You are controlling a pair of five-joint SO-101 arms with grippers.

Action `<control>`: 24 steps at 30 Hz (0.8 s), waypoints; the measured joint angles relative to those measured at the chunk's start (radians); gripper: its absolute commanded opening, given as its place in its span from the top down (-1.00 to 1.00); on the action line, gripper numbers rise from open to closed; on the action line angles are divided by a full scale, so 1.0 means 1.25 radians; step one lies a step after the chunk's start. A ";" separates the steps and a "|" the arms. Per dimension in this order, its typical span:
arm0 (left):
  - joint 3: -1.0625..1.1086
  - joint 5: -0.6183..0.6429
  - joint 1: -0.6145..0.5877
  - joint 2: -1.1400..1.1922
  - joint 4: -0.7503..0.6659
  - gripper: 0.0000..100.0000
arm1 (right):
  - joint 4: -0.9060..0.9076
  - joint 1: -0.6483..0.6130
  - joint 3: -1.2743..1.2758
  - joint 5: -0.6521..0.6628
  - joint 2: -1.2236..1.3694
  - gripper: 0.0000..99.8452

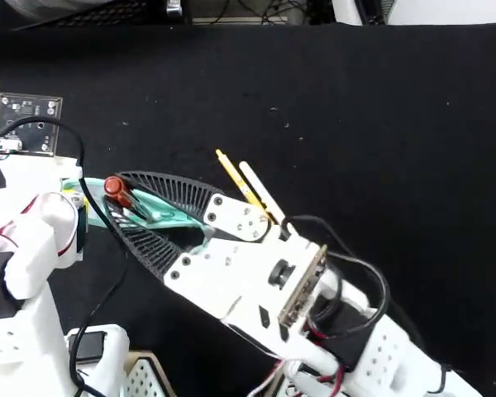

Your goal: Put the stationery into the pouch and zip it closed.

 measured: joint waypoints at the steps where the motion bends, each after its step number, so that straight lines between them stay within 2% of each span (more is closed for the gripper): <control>1: 0.000 0.000 0.000 0.000 0.000 0.94 | -0.016 0.000 0.015 0.000 0.000 0.98; 7: 0.000 0.000 0.000 0.000 0.000 0.94 | -0.038 0.005 0.104 0.002 0.014 0.98; 14: 0.000 0.000 0.000 0.000 0.000 0.94 | -0.065 0.049 0.119 0.000 0.017 0.98; 17: 0.000 0.000 0.000 0.000 0.000 0.94 | -0.033 0.052 0.142 0.000 0.018 0.95; 19: 0.000 0.000 0.000 0.000 0.000 0.94 | 0.025 0.052 0.142 0.001 0.018 0.82; 22: 0.000 0.000 0.000 0.000 0.000 0.94 | 0.171 0.052 0.128 0.002 0.018 0.50; 24: 0.000 0.000 0.000 0.000 0.000 0.94 | 0.300 0.053 0.072 0.001 0.018 0.43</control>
